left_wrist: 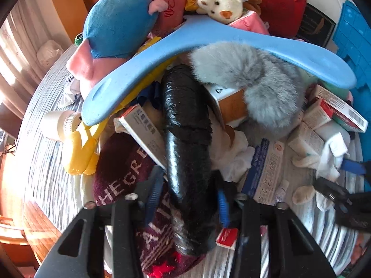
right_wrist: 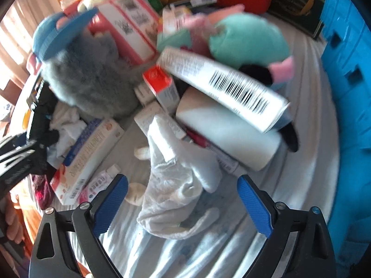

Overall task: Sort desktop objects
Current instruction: 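Grasp the black wrapped tube with left tool while right tool grasps white glove, then carry both items over the blue crate and open both tools to drop them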

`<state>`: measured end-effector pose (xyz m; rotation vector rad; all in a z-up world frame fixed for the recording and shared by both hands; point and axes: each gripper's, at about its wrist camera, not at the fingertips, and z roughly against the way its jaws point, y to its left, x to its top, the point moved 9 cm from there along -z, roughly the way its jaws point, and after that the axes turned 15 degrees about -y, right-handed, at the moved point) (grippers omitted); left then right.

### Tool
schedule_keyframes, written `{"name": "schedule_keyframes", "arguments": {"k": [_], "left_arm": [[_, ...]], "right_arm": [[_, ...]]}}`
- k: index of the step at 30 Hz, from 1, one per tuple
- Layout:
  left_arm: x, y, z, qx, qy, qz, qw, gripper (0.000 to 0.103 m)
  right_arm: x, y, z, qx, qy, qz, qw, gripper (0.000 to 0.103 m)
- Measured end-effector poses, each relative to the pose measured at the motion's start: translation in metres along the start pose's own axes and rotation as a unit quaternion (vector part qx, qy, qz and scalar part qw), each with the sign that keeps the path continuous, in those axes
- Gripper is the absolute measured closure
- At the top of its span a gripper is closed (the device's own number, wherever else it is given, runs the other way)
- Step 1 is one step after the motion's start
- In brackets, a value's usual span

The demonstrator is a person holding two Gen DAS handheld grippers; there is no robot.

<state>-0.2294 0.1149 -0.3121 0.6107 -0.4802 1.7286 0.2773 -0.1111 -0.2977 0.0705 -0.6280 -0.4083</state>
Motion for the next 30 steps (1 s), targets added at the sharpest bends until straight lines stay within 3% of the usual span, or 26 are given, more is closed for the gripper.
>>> {"name": "schedule_keyframes", "arguments": {"k": [1,2,8,13,16,20,22,25,28,30], "left_arm": [[-0.001,0.001,0.004,-0.006,0.001,-0.002,1.0000,0.070],[-0.002,0.001,0.007,-0.013,0.003,-0.007,0.9999,0.071],[-0.014,0.012,0.023,-0.034,0.016,-0.021,0.9991,0.072],[0.006,0.020,0.018,-0.025,-0.001,-0.021,0.9995,0.062],[0.015,0.019,0.012,-0.028,-0.003,-0.028,0.9992,0.069],[0.027,0.020,0.036,-0.047,-0.023,-0.037,0.9980,0.070],[0.037,0.022,0.057,-0.056,-0.039,-0.039,0.9969,0.070],[0.024,-0.002,0.076,-0.075,-0.071,-0.041,0.9938,0.070],[0.030,-0.026,0.110,-0.100,-0.120,-0.058,0.9860,0.070],[0.054,-0.038,0.134,-0.124,-0.159,-0.075,0.9765,0.070]], "right_arm": [[-0.003,-0.001,-0.002,-0.001,0.005,-0.002,1.000,0.061],[-0.007,-0.001,-0.003,0.001,0.010,-0.006,1.000,0.078],[-0.015,-0.010,0.013,0.017,0.006,-0.033,0.999,0.077],[-0.011,-0.019,0.021,0.007,-0.002,-0.040,0.999,0.077],[-0.007,-0.018,0.027,0.005,-0.008,-0.044,0.999,0.077],[0.010,-0.015,0.055,-0.001,-0.043,-0.036,0.998,0.077],[0.022,-0.016,0.072,-0.005,-0.063,-0.035,0.997,0.077],[0.043,-0.016,0.109,-0.009,-0.106,-0.041,0.993,0.077],[0.072,-0.030,0.134,-0.014,-0.151,-0.046,0.987,0.077],[0.087,-0.027,0.168,-0.021,-0.191,-0.051,0.980,0.077]]}}
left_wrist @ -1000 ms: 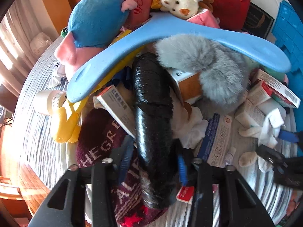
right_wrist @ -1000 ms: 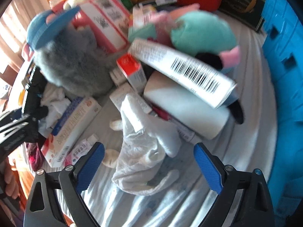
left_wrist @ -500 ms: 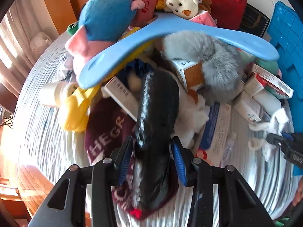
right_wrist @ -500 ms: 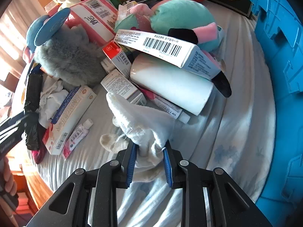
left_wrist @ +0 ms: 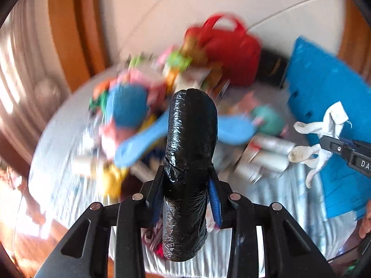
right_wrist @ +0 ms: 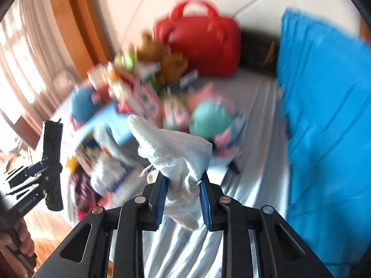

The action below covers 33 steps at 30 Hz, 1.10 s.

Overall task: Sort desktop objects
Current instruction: 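Carry both items over the blue crate and open both tools to drop them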

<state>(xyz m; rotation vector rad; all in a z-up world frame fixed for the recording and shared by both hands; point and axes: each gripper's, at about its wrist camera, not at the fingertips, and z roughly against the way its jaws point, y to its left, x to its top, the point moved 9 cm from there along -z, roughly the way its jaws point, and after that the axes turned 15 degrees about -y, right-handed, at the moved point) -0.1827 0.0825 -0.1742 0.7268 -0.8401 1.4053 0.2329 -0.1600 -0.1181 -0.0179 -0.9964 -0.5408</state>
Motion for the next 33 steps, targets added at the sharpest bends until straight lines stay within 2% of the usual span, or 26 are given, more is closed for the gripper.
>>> {"name": "schedule_keyframes", "arguments": {"k": [4,6,11,16,20,24,29,33], "left_arm": [[0.055,-0.037,0.029,-0.058,-0.062,-0.024,0.9961,0.070],[0.082,-0.063,0.040,-0.097,-0.091,-0.041,0.9903,0.070],[0.119,-0.130,0.063,-0.174,-0.121,-0.065,0.9751,0.070],[0.140,-0.216,0.090,-0.235,-0.129,-0.084,0.9597,0.070],[0.152,-0.288,0.112,-0.279,-0.130,-0.079,0.9483,0.070],[0.143,-0.373,0.115,-0.307,-0.090,-0.088,0.9433,0.070],[0.096,-0.462,0.088,-0.300,-0.002,-0.140,0.9435,0.070],[0.056,-0.491,0.067,-0.281,0.055,-0.174,0.9422,0.070]], "right_arm": [[0.045,0.007,0.057,-0.024,-0.080,-0.002,0.997,0.077],[0.065,0.001,0.089,-0.041,-0.114,-0.003,0.993,0.077],[0.104,-0.037,0.166,-0.103,-0.184,-0.018,0.977,0.077],[0.117,-0.096,0.224,-0.158,-0.209,-0.013,0.965,0.077],[0.114,-0.152,0.257,-0.201,-0.207,0.009,0.958,0.077],[0.101,-0.217,0.272,-0.227,-0.178,0.019,0.957,0.077],[0.058,-0.296,0.259,-0.240,-0.104,0.034,0.965,0.077],[0.030,-0.346,0.250,-0.223,-0.055,0.025,0.973,0.077]]}}
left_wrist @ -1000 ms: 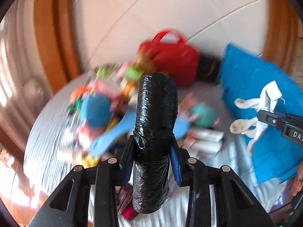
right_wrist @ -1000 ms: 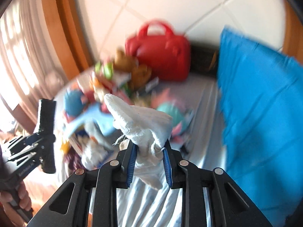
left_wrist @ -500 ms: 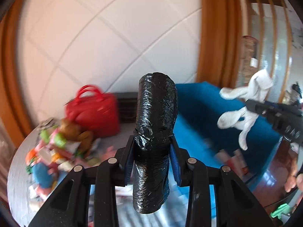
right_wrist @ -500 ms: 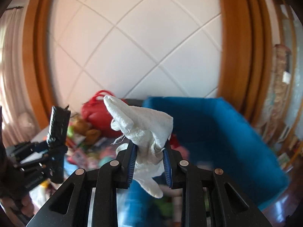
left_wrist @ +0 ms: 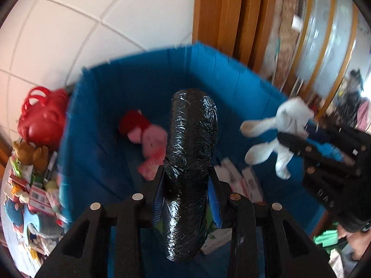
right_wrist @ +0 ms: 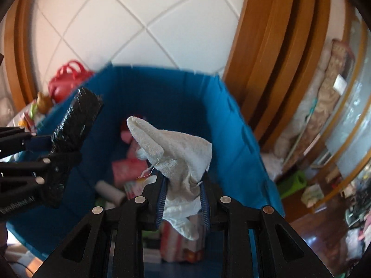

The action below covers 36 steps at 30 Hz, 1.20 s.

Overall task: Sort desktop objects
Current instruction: 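Carry both items over the blue crate and open both tools to drop them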

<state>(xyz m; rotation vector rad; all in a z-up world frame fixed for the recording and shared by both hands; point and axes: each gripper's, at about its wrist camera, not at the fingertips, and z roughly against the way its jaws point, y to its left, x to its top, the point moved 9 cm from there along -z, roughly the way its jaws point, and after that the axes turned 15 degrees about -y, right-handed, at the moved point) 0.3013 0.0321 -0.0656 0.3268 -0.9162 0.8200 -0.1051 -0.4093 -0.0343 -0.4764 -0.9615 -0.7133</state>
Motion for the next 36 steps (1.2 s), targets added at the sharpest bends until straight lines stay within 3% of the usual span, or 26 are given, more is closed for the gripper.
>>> {"name": "schedule_keyframes", "arguments": {"k": [4,13,16,18,19,20,23,25,31,34,36], "left_arm": [[-0.014,-0.015,-0.016,0.009,0.036,-0.015,0.9992,0.070],[-0.012,-0.007,-0.011,0.042,0.027,-0.022,0.9985,0.067],[-0.004,-0.005,-0.007,0.052,0.016,-0.024,0.9982,0.048],[-0.003,-0.004,-0.005,0.053,0.011,-0.024,0.9983,0.034],[-0.002,-0.003,-0.004,0.056,0.007,-0.022,0.9982,0.033],[-0.001,-0.003,-0.005,0.056,0.007,-0.021,0.9982,0.032],[-0.001,-0.001,-0.004,0.055,0.005,-0.016,0.9984,0.030],[-0.001,-0.001,-0.004,0.054,0.003,-0.014,0.9984,0.030],[0.003,0.000,0.009,0.058,-0.021,-0.019,0.9979,0.026],[0.009,0.006,0.026,0.067,-0.055,-0.015,0.9962,0.026],[0.016,0.016,0.048,0.083,-0.099,-0.010,0.9916,0.026]], "right_arm": [[-0.018,-0.018,-0.013,0.005,0.024,0.016,1.000,0.077],[-0.042,-0.034,-0.032,0.007,0.053,0.042,0.998,0.075],[-0.041,-0.037,-0.034,0.007,0.056,0.041,0.998,0.065],[-0.041,-0.037,-0.034,0.005,0.056,0.042,0.998,0.045],[-0.040,-0.037,-0.033,0.005,0.055,0.042,0.998,0.026],[-0.039,-0.036,-0.031,0.006,0.051,0.043,0.998,0.018],[-0.033,-0.035,-0.026,0.005,0.039,0.045,0.998,0.005],[-0.032,-0.035,-0.025,0.006,0.037,0.042,0.998,0.000],[-0.027,-0.031,-0.014,0.020,0.028,0.023,0.999,0.000],[-0.019,-0.027,-0.004,0.017,0.010,0.021,1.000,0.000],[-0.009,-0.020,0.006,0.025,-0.012,0.023,0.999,0.000]]}}
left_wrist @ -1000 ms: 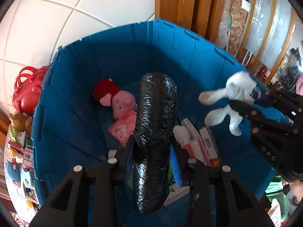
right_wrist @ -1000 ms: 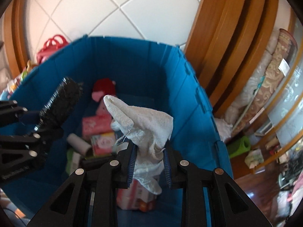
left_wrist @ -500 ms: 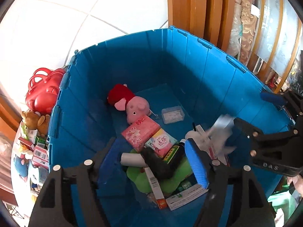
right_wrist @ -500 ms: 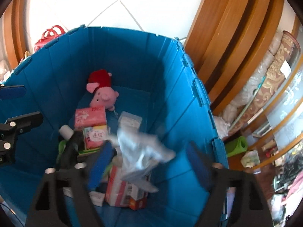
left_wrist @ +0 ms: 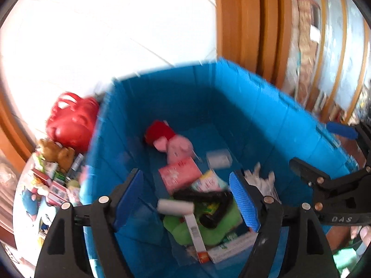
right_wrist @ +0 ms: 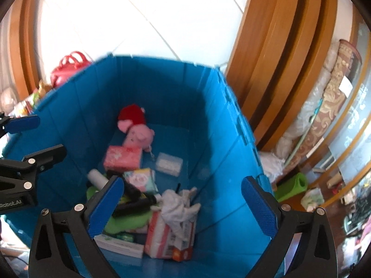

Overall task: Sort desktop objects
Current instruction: 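Carry both items over the blue crate and open both tools to drop them, then grasp the yellow toy scoop with left tool while right tool grasps white tube box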

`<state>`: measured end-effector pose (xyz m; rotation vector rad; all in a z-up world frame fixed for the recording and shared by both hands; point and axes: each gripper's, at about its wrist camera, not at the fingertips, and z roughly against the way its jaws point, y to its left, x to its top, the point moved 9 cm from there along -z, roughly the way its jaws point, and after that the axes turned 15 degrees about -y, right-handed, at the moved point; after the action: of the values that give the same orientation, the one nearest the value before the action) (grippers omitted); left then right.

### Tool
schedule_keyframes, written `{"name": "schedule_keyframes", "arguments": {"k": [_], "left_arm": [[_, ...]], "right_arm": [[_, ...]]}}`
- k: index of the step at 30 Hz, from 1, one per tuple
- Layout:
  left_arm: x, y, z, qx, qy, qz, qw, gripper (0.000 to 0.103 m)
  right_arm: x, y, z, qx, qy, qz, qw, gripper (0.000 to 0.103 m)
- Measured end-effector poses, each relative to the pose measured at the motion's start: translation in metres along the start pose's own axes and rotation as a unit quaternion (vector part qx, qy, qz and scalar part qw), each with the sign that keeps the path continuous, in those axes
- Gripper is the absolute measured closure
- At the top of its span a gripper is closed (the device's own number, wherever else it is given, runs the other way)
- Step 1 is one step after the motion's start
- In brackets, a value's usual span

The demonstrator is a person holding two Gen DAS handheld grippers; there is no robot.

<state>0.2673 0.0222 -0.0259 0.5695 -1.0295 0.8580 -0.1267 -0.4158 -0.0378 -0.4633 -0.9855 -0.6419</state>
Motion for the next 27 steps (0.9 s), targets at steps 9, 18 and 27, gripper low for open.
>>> {"name": "schedule_keyframes", "arguments": {"k": [9,18,27], "left_arm": [[-0.009,0.101,0.060,0.087,-0.077,0.055,0.9917,0.026],[-0.089,0.277,0.076,0.186,-0.033,0.117,0.9749,0.026],[-0.207,0.437,0.074,0.218,0.068,0.117,0.9665,0.026]], "right_arm": [[0.055,0.092,0.040,0.085,-0.115,-0.017,0.990,0.000],[0.089,0.217,0.042,0.192,-0.135,-0.044,0.971,0.000],[0.095,0.354,0.013,0.211,-0.088,-0.035,0.973,0.000]]}}
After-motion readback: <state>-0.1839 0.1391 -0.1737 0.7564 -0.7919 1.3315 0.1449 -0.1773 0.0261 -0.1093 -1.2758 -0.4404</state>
